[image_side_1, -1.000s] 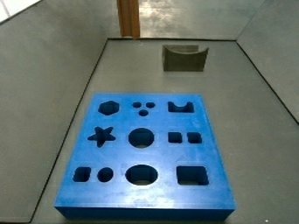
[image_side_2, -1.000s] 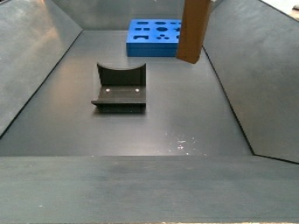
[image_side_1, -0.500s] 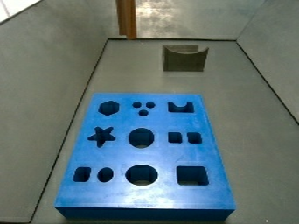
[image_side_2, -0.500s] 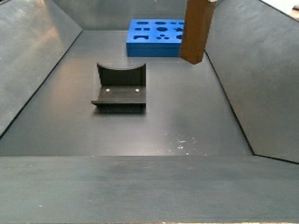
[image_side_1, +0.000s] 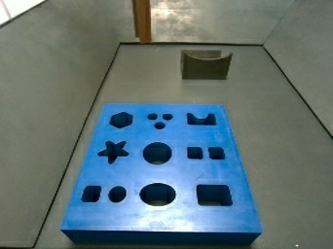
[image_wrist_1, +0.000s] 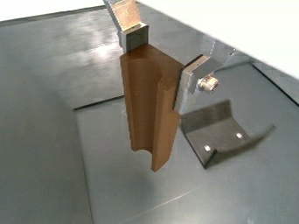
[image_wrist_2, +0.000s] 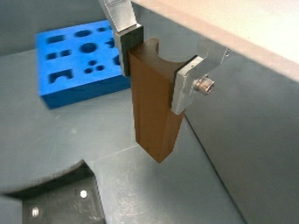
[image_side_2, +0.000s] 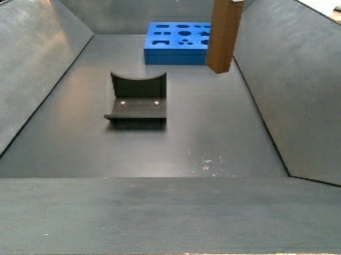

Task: Pick up the arch object. Move up. Rotate the arch object. Move to above the board. Insert the arch object.
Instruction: Rotate the arch object.

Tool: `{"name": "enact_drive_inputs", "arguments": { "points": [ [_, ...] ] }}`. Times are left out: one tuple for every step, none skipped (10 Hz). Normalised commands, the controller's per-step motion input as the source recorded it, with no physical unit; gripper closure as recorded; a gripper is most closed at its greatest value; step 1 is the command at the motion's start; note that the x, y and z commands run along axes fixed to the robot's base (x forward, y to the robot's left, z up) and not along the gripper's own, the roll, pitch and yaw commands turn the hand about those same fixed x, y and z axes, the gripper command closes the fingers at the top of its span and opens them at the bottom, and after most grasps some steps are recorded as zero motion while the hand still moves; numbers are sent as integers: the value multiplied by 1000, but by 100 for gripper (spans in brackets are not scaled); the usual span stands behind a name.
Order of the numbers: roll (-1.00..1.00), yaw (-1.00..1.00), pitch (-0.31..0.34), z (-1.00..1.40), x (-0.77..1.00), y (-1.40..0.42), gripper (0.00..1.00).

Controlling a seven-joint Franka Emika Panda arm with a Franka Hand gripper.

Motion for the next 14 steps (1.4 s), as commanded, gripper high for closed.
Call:
{"name": "enact_drive_inputs", "arguments": {
  "points": [
    [-17, -1000, 21, -14, 71, 41, 100],
    [-18, -1000, 23, -13, 55, 36, 100],
    [-19, -1000, 25, -15, 53, 34, 100],
    [-20, -1000, 26, -15, 52, 33, 100],
    [-21, -1000, 28, -16, 50, 32, 100],
    [-23, -1000, 30, -17, 49, 31, 100],
    [-25, -1000, 33, -17, 49, 31, 100],
    [-26, -1000, 35, -17, 49, 30, 100],
    [-29, -1000, 39, -17, 48, 30, 100],
    [-33, -1000, 44, -17, 48, 30, 100],
    [-36, -1000, 48, -17, 48, 30, 100],
    [-40, -1000, 54, -17, 48, 30, 100],
    [-45, -1000, 61, -17, 49, 30, 100],
    [-54, -1000, 72, -17, 49, 30, 100]
  ]
}}
